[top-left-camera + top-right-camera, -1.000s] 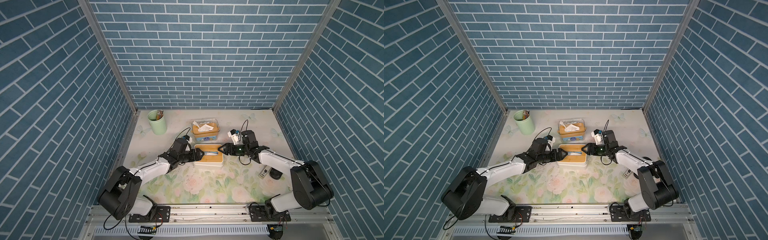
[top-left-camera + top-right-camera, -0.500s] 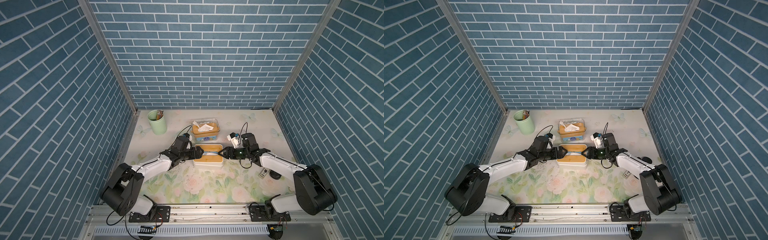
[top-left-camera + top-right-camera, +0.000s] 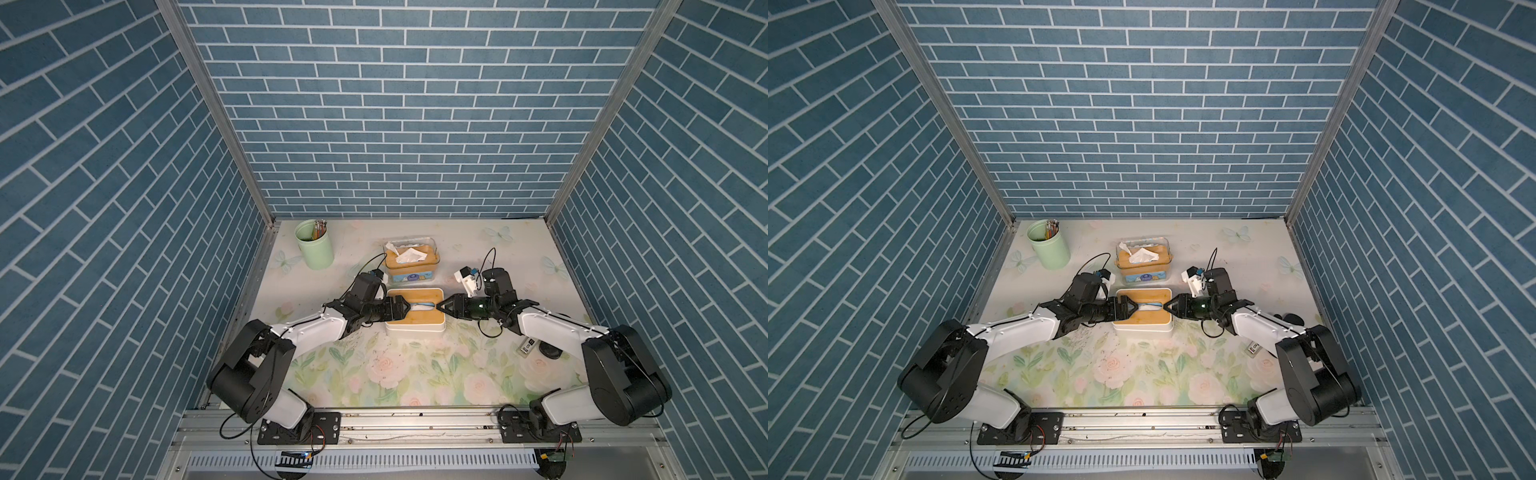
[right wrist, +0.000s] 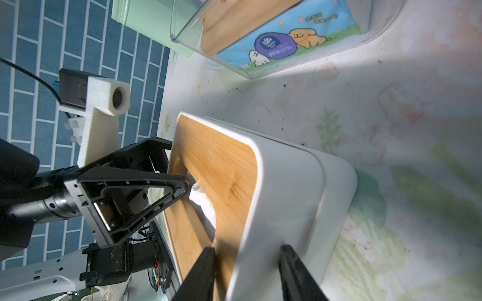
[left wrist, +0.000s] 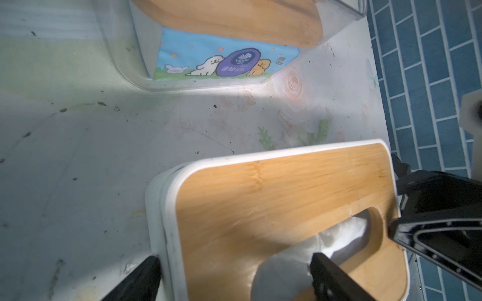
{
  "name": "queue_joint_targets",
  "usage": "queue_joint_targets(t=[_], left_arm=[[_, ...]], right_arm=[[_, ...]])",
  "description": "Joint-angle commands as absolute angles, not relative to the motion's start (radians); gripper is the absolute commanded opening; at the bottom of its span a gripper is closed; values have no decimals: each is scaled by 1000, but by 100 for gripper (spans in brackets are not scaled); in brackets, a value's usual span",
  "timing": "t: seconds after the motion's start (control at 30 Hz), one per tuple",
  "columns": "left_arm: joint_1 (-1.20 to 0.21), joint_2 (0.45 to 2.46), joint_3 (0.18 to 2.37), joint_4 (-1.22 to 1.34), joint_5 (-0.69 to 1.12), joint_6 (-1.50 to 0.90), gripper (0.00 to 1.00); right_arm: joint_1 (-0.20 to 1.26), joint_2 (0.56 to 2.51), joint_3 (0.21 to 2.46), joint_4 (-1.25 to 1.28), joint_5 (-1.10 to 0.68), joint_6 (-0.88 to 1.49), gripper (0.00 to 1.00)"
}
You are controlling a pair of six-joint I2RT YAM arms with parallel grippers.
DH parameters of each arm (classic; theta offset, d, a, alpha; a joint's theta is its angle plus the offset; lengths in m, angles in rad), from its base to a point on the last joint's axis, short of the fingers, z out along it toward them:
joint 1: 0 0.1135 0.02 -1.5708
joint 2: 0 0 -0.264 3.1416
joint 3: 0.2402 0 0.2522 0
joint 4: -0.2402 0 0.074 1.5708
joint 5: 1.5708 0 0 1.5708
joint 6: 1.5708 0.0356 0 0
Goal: Put the tissue paper into the tissue box
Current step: Close the box lid on the tissue box.
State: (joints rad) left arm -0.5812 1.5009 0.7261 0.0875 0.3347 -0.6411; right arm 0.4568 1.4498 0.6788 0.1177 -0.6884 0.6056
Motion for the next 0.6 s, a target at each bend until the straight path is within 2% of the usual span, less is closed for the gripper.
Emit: queue_joint_targets(t=[0.0, 0.27, 0.57], left_arm=[[-612, 1515, 742, 109, 392, -637, 94], [-625, 1508, 738, 115, 386, -647, 95], [-624, 1486, 723, 163, 438, -695, 98]], right_arm=[[475, 1502, 658, 151, -723, 633, 40], [485, 1538, 616, 275, -772, 732, 39], [495, 1549, 579, 354, -759, 822, 45]])
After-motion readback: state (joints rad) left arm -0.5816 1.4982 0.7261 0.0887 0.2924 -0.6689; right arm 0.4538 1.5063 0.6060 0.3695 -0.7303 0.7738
